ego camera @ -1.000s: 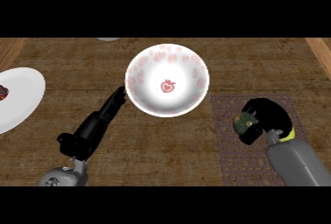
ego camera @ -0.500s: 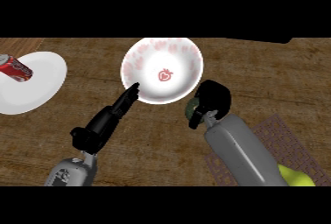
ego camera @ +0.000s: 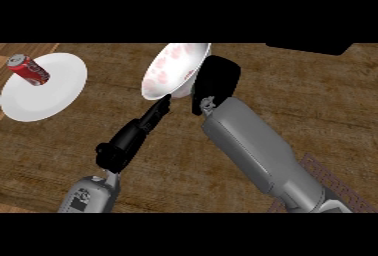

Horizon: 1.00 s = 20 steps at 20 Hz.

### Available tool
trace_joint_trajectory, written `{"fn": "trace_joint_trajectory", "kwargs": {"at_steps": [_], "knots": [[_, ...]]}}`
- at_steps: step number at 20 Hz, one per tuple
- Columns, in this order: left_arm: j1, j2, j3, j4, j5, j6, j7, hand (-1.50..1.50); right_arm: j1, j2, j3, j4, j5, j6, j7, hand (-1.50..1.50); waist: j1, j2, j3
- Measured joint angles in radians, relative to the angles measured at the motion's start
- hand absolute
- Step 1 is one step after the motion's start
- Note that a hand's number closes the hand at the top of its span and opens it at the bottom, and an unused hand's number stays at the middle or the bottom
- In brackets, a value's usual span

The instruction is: Pick the squash from the placemat and place it in the bowl

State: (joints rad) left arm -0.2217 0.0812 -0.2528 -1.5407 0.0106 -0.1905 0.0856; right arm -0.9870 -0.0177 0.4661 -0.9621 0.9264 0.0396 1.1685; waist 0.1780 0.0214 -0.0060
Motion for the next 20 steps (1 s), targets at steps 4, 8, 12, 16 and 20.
{"fn": "trace_joint_trajectory", "kwargs": {"at_steps": [4, 8, 12, 16, 20], "knots": [[-0.004, -0.006, 0.000, 0.012, -0.003, 0.004, -0.001, 0.00, -0.125, 0.002, 0.005, 0.035, 0.082, -0.047, 0.027, 1.50, -0.002, -0.003, 0.000], [-0.010, -0.006, 0.007, 0.022, -0.005, 0.009, -0.001, 0.00, -0.229, 0.002, -0.023, 0.056, 0.142, -0.100, 0.047, 1.50, -0.013, -0.004, 0.000], [-0.009, 0.000, 0.019, 0.024, -0.003, 0.009, -0.006, 0.00, -0.273, 0.002, -0.049, 0.093, 0.182, -0.145, 0.062, 1.50, -0.025, -0.004, 0.001], [-0.005, 0.004, 0.033, 0.026, -0.004, 0.017, -0.017, 0.00, -0.290, 0.002, -0.072, 0.166, 0.221, -0.176, 0.067, 1.50, -0.046, -0.004, 0.001], [0.001, 0.007, 0.044, 0.029, -0.006, 0.024, -0.019, 0.00, -0.299, 0.002, -0.078, 0.246, 0.282, -0.196, 0.069, 1.50, -0.069, -0.006, 0.002]]}}
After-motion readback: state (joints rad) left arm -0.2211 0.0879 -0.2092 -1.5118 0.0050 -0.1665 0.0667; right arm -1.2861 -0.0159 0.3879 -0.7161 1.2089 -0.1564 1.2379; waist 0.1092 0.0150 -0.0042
